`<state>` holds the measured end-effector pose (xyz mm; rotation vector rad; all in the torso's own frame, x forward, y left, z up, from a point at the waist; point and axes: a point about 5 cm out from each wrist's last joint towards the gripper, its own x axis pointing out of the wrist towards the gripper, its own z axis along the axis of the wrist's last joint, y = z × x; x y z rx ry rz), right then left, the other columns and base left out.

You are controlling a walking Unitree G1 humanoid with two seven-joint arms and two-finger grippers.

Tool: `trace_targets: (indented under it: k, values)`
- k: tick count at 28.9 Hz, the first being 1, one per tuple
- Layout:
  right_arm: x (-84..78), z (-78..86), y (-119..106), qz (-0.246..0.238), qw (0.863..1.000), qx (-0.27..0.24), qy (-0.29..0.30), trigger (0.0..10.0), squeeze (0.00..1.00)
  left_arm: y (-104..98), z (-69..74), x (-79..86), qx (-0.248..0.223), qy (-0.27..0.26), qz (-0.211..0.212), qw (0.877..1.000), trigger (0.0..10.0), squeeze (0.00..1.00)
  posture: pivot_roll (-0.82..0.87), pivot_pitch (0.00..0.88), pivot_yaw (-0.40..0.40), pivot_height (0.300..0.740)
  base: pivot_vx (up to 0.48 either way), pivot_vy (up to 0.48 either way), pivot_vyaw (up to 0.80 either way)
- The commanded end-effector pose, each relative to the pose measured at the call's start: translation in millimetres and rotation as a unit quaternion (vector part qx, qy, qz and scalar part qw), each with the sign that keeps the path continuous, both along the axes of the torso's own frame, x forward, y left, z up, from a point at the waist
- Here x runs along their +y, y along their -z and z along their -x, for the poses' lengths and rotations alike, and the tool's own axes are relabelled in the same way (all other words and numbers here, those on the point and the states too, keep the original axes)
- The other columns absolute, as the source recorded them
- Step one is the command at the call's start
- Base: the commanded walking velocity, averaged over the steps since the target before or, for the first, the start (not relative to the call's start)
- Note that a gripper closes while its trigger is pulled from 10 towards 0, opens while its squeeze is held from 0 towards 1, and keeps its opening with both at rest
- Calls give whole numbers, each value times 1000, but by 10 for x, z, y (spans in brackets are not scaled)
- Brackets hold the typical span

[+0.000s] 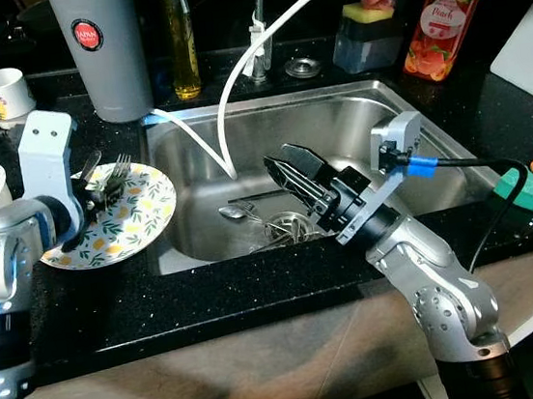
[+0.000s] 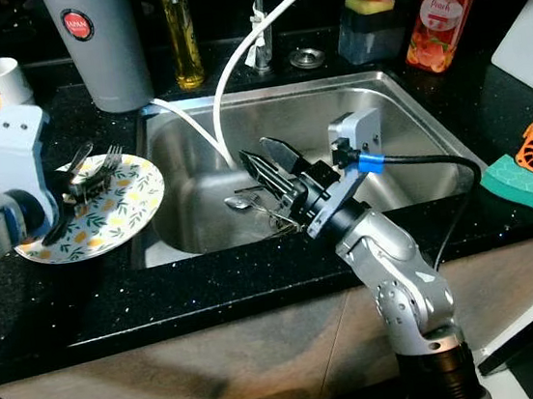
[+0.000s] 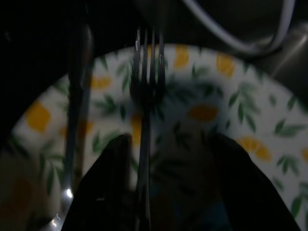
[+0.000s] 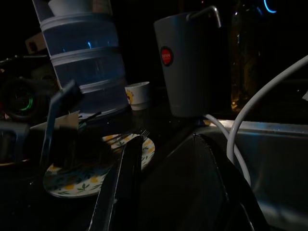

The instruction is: Kitchen organization

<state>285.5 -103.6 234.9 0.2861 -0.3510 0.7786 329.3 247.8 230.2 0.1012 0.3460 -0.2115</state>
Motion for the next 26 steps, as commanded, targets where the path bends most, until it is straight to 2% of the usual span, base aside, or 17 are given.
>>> trace_targets:
  k: [1, 2, 3, 4, 10, 14, 16, 17, 18, 19, 20, 21, 22, 23, 24, 25, 26]
  values:
    - [-24, 24, -14, 0, 1000, -10, 10, 10000, 0, 237, 3, 41, 56, -14, 38, 998, 5490, 0, 101, 26, 16, 740, 0, 0, 0]
    - [-25, 22, -15, 0, 1000, -11, 11, 10000, 0, 313, -9, 24, 72, -15, 69, 995, 3451, 0, 101, 26, 16, 740, 0, 0, 0]
    - [-25, 21, -16, 0, 1000, -11, 12, 10000, 0, 354, -15, 8, 81, -15, 88, 993, 3451, 0, 101, 26, 16, 740, 0, 0, 0]
    - [-25, 20, -20, -1, 1000, -11, 11, 10000, 0, 377, -22, -23, 85, -7, 103, 991, 196, 0, 98, 26, 12, 740, 0, 0, 0]
    - [-57, 25, -30, 4, 1000, -14, 11, 10000, 0, 435, -49, -37, 85, -25, 106, 990, 0, 0, 87, 11, 11, 740, 0, 0, 0]
    - [-58, 32, -28, 6, 1000, -12, 10, 10000, 0, 395, -53, -43, 69, -29, 73, 995, 0, 0, 82, 15, 2, 740, 0, 0, 0]
    - [-64, 35, -28, 8, 1000, -12, 7, 10000, 0, 245, -104, -104, 7, -22, 33, 999, 0, 0, 84, 3, -10, 740, 0, 0, 0]
    - [-64, 35, -28, 8, 1000, -12, 7, 10000, 0, 245, -104, -104, 7, -22, 33, 999, 0, 0, 84, 3, -10, 740, 0, 0, 0]
    - [-69, 35, -28, 9, 1000, -12, 7, 10000, 0, 166, -124, -140, -27, -16, 15, 999, 0, 0, 84, 3, -10, 740, 0, 0, 0]
    - [-79, 23, -30, 7, 1000, -12, 9, 10000, 0, -45, -170, -319, -110, 26, 20, 993, 0, 0, 105, 8, -32, 740, 0, 0, 0]
    - [-84, 6, -32, 3, 1000, -10, 9, 10000, 0, -206, -194, -546, -160, 74, 55, 983, 4824, 0, 113, 12, -42, 740, 0, 0, 0]
    - [-86, -6, -33, 0, 1000, -8, 10, 10000, 0, -306, -199, -693, -186, 105, 84, 973, 4824, 0, 113, 12, -42, 740, 0, 0, 0]
    - [-69, -20, -38, 0, 1000, -8, 6, 10000, 0, -391, -229, -968, -205, 144, 106, 962, 10000, 0, 114, 14, -53, 740, 0, 0, 0]
    - [-54, -30, -46, 1, 1000, -9, 2, 10000, 0, -423, -260, -1182, -206, 166, 114, 958, 10000, 0, 111, 8, -51, 740, 0, 0, 0]
    - [-43, -46, -61, 3, 1000, -11, -2, 10000, 0, -398, -355, -1525, -184, 175, 110, 961, 10000, 0, 111, 8, -51, 740, 0, 0, 0]
    - [-43, -46, -61, 3, 1000, -11, -2, 10000, 0, -398, -355, -1525, -184, 175, 110, 961, 10000, 0, 111, 8, -51, 740, 0, 0, 0]
    - [-46, -53, -67, 3, 1000, -12, 0, 10000, 0, -337, -399, -1627, -166, 170, 99, 966, 10000, 0, 113, 10, -47, 740, 0, 0, 0]
